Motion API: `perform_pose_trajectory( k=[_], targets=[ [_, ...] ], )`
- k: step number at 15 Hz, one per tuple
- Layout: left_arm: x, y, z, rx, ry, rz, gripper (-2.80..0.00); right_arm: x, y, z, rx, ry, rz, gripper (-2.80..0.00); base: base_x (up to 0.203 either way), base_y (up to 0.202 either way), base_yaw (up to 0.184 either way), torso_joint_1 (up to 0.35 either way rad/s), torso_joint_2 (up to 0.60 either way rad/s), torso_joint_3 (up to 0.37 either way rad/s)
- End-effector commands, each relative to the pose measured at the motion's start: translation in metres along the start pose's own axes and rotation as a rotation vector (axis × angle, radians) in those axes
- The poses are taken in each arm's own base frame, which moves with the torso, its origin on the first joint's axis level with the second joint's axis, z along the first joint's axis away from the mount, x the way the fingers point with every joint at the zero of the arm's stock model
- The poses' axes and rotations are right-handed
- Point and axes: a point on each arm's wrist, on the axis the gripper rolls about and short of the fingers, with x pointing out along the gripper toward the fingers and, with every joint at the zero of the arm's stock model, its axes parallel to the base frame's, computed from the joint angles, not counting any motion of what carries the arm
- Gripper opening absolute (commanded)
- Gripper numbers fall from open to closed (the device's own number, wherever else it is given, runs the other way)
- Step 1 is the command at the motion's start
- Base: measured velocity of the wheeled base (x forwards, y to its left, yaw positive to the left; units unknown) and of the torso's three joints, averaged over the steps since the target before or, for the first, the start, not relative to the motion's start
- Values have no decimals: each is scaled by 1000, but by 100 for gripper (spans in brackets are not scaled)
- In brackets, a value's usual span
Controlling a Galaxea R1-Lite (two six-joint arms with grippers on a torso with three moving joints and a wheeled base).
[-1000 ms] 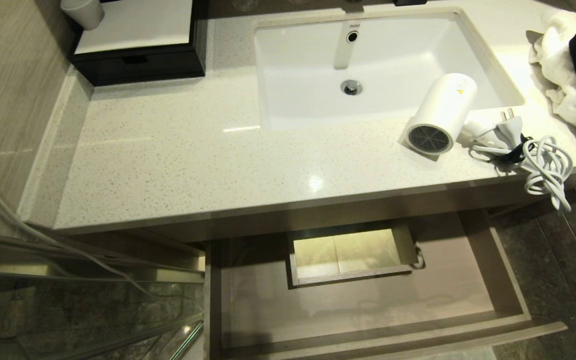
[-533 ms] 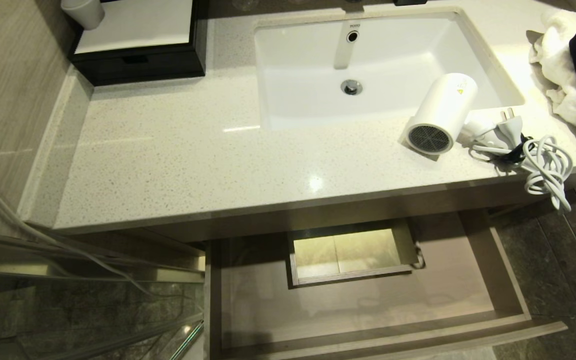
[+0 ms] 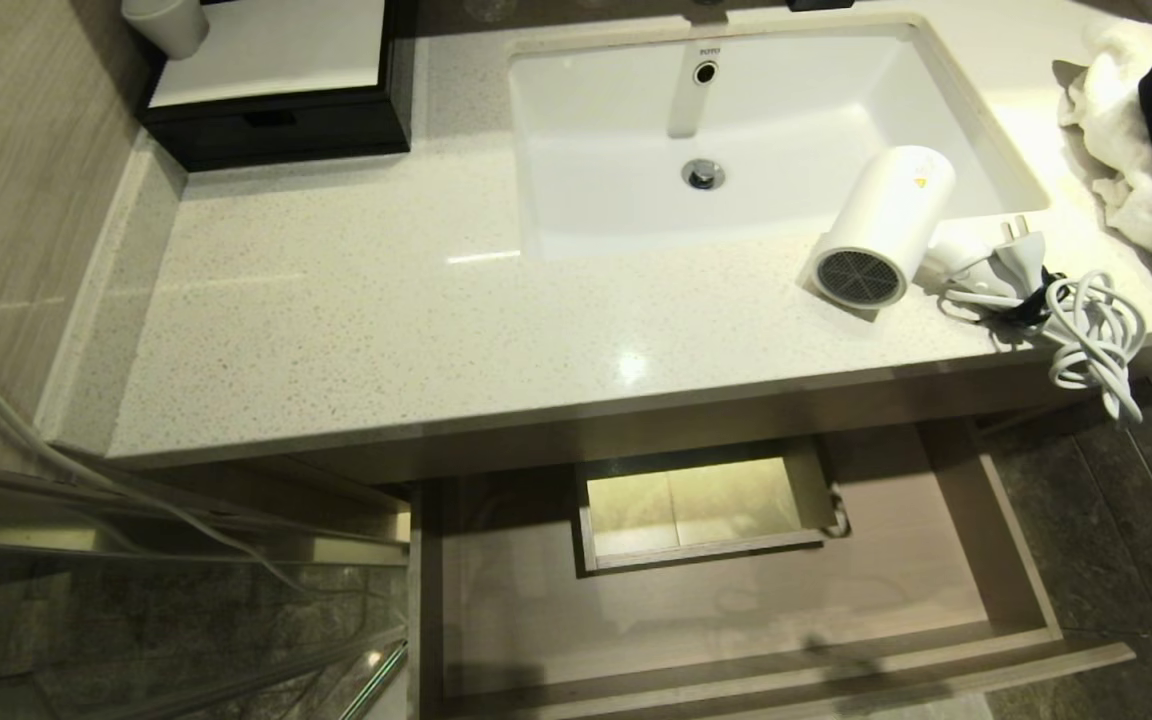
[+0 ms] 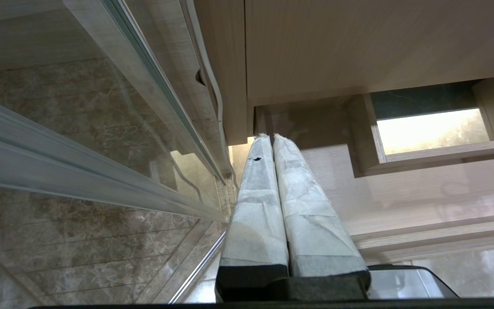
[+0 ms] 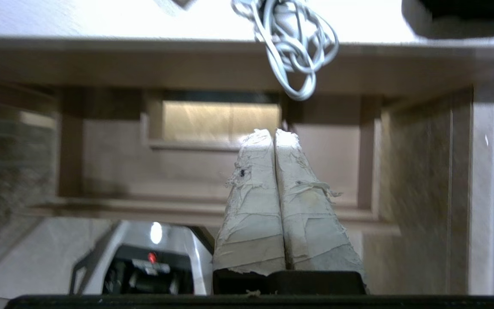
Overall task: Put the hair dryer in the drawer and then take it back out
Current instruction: Pick up the hairdryer
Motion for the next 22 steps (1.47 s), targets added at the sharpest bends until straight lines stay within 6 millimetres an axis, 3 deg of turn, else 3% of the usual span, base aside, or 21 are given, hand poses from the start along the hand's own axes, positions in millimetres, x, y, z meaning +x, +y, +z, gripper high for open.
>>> perform_pose_trajectory(
  k=[1,3,4,6,9,12,13,14,17,20,22],
  targets=[
    [0,0,0,0,-1,0,-280,30,1,3,-9,105,-3,-280,0,0,0,0,0,0],
    [0,0,0,1,1,0,-280,34,1,5,-10,104,-7,-280,0,0,0,0,0,0],
    [0,0,0,1,1,0,-280,48,1,8,-14,130,-11,-280,0,0,0,0,0,0],
    [0,0,0,0,1,0,-280,100,3,16,-37,215,-1,-280,0,0,0,0,0,0],
    [0,0,-1,0,3,0,-280,148,5,23,-119,184,46,-280,0,0,0,0,0,0],
    [0,0,-1,0,3,0,-280,149,5,23,-125,181,52,-280,0,0,0,0,0,0],
    [0,0,-1,0,3,0,-280,149,5,23,-125,181,52,-112,0,0,0,0,0,0],
    [0,0,-1,1,1,0,-280,156,4,26,-155,163,66,0,0,0,0,0,0,0],
    [0,0,-1,1,1,0,-280,203,-5,25,-268,171,124,0,0,0,0,0,0,0],
    [0,0,0,1,1,0,-280,208,-7,28,-297,147,134,0,0,0,0,0,0,0],
    [0,0,0,1,1,0,-280,235,-20,25,-385,138,161,0,0,0,0,0,0,0]
  ],
)
